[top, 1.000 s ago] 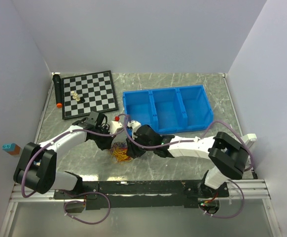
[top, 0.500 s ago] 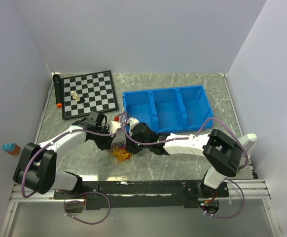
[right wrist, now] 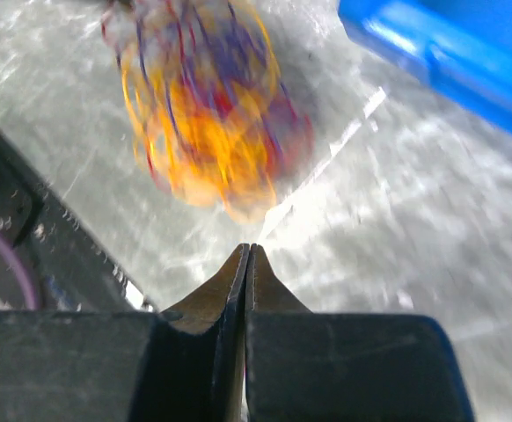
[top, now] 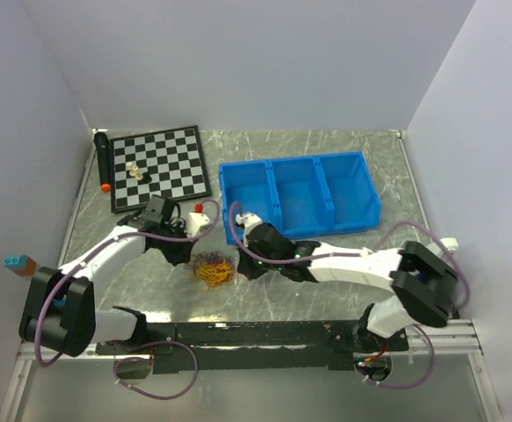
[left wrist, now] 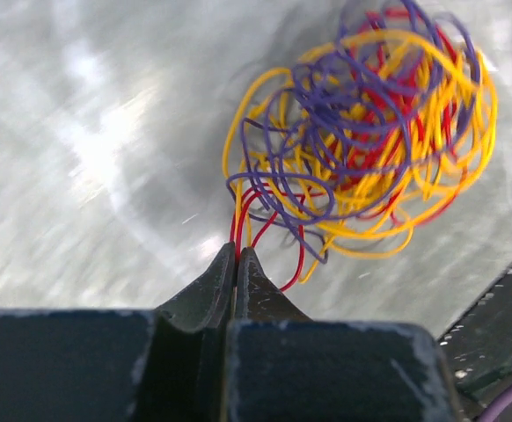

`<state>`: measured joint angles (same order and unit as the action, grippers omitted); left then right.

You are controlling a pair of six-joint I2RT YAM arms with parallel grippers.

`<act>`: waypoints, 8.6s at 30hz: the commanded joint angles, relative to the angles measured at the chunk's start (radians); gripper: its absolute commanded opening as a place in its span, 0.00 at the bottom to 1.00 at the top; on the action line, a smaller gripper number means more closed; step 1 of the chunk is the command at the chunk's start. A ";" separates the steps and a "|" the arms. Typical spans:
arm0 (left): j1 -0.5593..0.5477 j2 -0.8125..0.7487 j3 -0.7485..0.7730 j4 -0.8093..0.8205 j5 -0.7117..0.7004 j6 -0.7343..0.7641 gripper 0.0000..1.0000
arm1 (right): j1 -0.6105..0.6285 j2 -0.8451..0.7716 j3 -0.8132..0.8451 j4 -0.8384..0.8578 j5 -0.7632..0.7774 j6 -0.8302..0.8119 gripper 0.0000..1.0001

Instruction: Untangle the cables

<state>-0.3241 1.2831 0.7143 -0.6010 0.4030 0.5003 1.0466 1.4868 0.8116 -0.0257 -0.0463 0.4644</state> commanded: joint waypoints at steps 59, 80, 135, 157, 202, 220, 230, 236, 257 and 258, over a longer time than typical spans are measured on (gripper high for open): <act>0.257 -0.096 -0.047 -0.117 0.051 0.170 0.01 | 0.041 0.189 0.127 0.211 0.108 0.105 0.00; 0.283 -0.100 -0.055 -0.103 0.085 0.165 0.01 | 0.041 0.259 0.161 0.360 0.013 0.105 0.50; 0.321 -0.182 0.000 -0.120 -0.055 0.196 0.01 | 0.027 -0.451 -0.206 -0.164 0.330 0.218 0.00; 0.559 -0.106 0.105 -0.111 -0.151 0.211 0.01 | -0.014 -1.065 0.211 -0.803 0.965 0.160 0.00; 0.580 0.064 -0.184 0.379 -0.661 0.300 0.01 | -0.013 -1.260 0.354 0.162 1.338 -1.039 0.00; 0.537 -0.139 0.401 -0.387 0.141 0.167 0.03 | 0.004 -0.961 0.299 -0.590 0.920 -0.056 0.00; 0.519 -0.162 0.548 -0.502 0.249 0.170 0.04 | 0.004 -0.761 0.400 -0.363 0.570 -0.145 0.00; 0.511 -0.199 0.579 -0.453 0.261 0.121 0.03 | 0.012 -0.637 0.544 -0.319 0.381 -0.156 0.00; 0.505 -0.177 0.717 -0.387 0.367 -0.011 0.04 | 0.030 -0.505 0.161 -0.490 0.195 0.000 0.15; 0.504 -0.177 0.726 -0.390 0.370 -0.014 0.04 | 0.032 -0.493 0.158 -0.493 0.185 -0.007 0.28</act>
<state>0.1871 1.1069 1.3705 -1.0000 0.7025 0.5224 1.0691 0.9253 0.9733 -0.4808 0.1974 0.4587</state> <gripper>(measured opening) 0.039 0.088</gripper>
